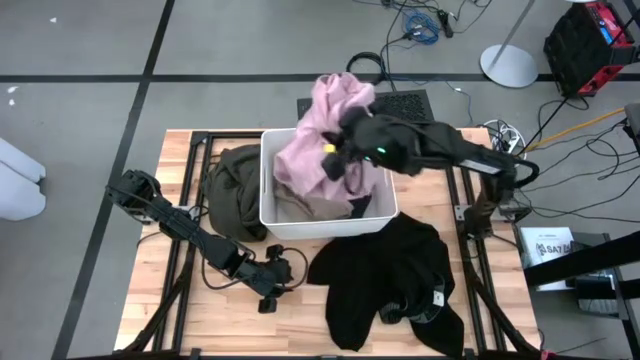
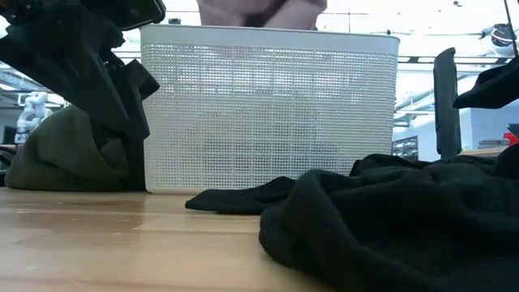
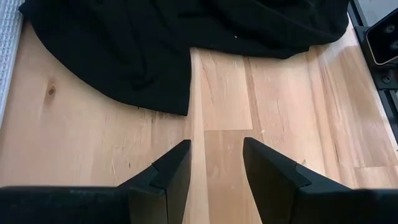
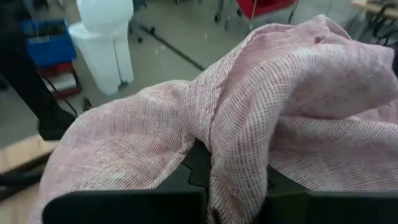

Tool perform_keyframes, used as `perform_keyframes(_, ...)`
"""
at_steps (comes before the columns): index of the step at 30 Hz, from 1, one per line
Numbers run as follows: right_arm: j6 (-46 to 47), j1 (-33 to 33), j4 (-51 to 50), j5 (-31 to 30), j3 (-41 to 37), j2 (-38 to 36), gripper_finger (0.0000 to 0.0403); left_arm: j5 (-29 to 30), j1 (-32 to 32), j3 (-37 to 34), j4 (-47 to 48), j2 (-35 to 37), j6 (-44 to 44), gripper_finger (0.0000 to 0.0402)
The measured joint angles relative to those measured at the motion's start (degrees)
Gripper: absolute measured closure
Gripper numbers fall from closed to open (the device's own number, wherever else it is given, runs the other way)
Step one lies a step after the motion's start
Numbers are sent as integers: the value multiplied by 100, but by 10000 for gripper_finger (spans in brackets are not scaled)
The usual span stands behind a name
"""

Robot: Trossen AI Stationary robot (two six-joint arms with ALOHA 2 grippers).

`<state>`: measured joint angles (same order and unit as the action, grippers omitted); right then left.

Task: Sort clothes
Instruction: Put the pink shirt into the laundry organizer bin

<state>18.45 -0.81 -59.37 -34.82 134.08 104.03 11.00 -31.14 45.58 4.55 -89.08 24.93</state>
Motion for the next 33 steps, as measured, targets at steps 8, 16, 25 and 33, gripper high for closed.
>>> perform_keyframes(8,-159,952,1,1854,0,877,381,0,0,0,19,0,-23,246)
perform_keyframes(16,-335,1363,-405,2881,0,1783,381,50,0,0,76,0,-28,246)
perform_keyframes(25,-457,1491,-386,3889,2,2705,381,163,0,0,64,0,8,246)
perform_keyframes(33,-610,1500,-908,4550,11,3186,381,164,0,0,67,0,24,246)
